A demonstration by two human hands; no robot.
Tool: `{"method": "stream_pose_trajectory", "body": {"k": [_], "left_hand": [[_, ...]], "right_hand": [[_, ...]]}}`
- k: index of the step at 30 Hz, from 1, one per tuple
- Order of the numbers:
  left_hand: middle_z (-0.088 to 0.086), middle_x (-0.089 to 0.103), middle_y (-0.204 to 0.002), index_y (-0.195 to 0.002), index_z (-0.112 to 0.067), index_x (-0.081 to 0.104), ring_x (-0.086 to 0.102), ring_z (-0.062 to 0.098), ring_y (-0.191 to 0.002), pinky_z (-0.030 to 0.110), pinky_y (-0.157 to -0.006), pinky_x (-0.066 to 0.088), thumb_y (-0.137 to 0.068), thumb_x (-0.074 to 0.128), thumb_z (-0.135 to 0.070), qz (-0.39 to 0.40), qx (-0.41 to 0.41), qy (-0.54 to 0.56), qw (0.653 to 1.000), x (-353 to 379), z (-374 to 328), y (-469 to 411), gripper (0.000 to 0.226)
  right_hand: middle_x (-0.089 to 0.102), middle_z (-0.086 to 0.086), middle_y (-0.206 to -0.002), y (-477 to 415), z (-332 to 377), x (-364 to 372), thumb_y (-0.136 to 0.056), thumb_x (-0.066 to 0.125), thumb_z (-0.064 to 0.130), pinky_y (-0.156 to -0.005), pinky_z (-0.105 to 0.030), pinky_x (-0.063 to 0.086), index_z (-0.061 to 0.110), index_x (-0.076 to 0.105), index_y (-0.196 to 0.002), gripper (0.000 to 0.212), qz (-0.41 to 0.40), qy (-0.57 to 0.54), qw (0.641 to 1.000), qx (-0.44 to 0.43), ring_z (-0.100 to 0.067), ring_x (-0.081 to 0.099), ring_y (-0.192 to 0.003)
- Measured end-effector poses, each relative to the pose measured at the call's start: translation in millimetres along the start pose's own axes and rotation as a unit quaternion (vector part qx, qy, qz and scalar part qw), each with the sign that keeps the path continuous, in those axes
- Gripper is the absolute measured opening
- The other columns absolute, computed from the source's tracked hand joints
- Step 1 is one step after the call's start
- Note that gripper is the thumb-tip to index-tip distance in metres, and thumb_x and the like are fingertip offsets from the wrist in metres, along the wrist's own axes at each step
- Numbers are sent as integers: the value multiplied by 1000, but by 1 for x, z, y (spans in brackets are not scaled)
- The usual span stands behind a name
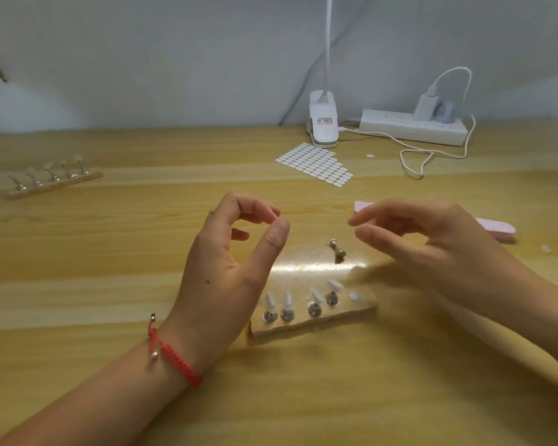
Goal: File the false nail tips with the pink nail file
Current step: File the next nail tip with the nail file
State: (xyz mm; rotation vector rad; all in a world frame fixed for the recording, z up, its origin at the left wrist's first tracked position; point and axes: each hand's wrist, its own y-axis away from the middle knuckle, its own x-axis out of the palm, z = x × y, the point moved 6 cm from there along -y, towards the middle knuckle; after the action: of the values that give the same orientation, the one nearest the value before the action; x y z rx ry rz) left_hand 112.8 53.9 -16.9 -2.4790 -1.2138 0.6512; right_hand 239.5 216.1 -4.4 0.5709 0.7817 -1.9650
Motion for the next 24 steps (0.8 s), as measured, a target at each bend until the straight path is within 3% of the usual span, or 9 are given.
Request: {"method": "stream_pose_trajectory", "body": {"k": [4,7,9,12,15,18,24], "left_hand": [[-18,63,-96,-86,-32,55,59,6,-101,25,-86,44,-84,59,-33,10,-6,2,1000,3,1,0,5],[-17,63,-95,-86,-31,55,59,8,-99,28,-86,45,-82,59,-32,10,-13,1,1000,2,3,0,6],[-17,63,-95,-87,-30,56,59,8,-99,31,-87,46,-81,60,-32,13,-20,-1,1000,2,4,0,7],[-18,65,-97,-90,-31,62,58,5,-101,29,-89,46,-80,60,-31,23,-29,-7,999,2,4,1,11],[-20,69,-95,-98,-35,68,60,3,-100,14,-86,41,-79,67,-36,49,-16,-17,999,4,0,2,18],[-21,71,-92,-103,-38,69,61,1,-100,5,-85,37,-75,74,-43,75,2,-18,997,8,-7,4,29],[-15,73,-89,-87,-34,76,64,15,-98,27,-90,47,-70,73,-43,92,39,21,995,12,-16,6,20]], "right_hand": [[62,16,-79,-11,-5,15,-71,70,56,-65,-17,46,32,64,-89,30,22,136,990,26,-1,57,-77],[61,19,-84,-16,-3,24,-84,73,30,-66,-17,45,32,64,-98,17,49,164,985,-5,0,57,-79],[66,16,-84,-16,-5,22,-86,73,15,-71,-20,50,30,66,-100,22,45,122,992,6,-1,61,-80],[73,5,-85,-11,-4,15,-82,75,4,-80,-23,57,25,69,-98,27,19,-60,997,37,-8,69,-81],[76,-2,-88,-4,5,14,-73,78,12,-79,-21,57,19,69,-99,28,21,-214,976,41,-15,73,-84],[76,-3,-89,0,19,15,-67,74,18,-76,-19,57,16,68,-100,34,26,-263,964,33,-15,73,-82],[76,-5,-87,5,29,19,-68,72,14,-78,-24,58,11,67,-98,30,22,-281,959,10,-17,73,-83]]}}
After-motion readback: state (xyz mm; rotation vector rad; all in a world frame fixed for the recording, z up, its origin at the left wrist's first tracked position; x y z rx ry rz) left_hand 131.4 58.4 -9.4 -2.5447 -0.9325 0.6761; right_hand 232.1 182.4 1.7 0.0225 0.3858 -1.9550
